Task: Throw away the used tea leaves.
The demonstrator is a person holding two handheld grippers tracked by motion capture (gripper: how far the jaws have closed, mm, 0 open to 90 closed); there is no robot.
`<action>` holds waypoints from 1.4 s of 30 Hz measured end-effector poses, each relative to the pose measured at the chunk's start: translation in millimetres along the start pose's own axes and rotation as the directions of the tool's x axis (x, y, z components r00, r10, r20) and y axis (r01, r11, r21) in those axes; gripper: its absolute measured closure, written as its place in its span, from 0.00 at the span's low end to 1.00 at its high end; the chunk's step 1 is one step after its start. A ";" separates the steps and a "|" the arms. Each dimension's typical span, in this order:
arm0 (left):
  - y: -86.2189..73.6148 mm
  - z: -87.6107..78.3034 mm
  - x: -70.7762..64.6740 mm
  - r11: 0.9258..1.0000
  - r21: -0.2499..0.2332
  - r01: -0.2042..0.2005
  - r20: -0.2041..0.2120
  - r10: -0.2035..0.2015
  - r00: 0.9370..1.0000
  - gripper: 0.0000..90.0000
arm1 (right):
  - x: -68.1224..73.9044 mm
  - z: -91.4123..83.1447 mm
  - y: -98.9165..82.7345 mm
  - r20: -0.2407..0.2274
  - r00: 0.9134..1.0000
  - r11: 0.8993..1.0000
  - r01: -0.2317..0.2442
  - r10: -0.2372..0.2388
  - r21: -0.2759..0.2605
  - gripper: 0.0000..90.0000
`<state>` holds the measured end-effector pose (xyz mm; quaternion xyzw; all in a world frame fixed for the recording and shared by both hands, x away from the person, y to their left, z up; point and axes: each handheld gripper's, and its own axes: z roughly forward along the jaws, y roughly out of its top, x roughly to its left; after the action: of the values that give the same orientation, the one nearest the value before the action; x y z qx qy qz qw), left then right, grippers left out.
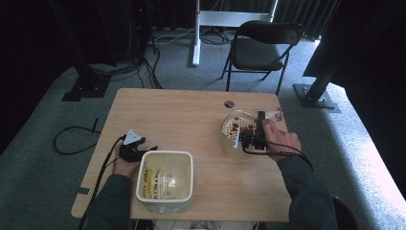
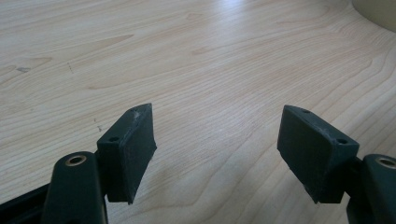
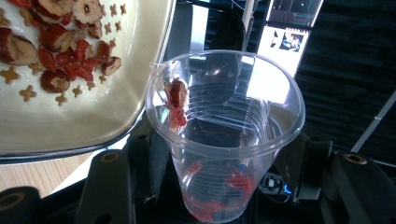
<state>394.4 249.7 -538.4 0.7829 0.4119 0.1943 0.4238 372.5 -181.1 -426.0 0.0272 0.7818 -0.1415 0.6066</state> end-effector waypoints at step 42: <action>0.1 0.0 0.4 1.000 0.001 0.001 0.001 -0.001 1.000 0.31 | -2.1 4.4 -4.5 0.010 0.990 0.990 0.137 -0.138 0.014 0.45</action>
<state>394.7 249.9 -538.4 0.7831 0.4119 0.1936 0.4238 376.2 -186.3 -424.1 -0.0234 0.7776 -0.1884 0.5994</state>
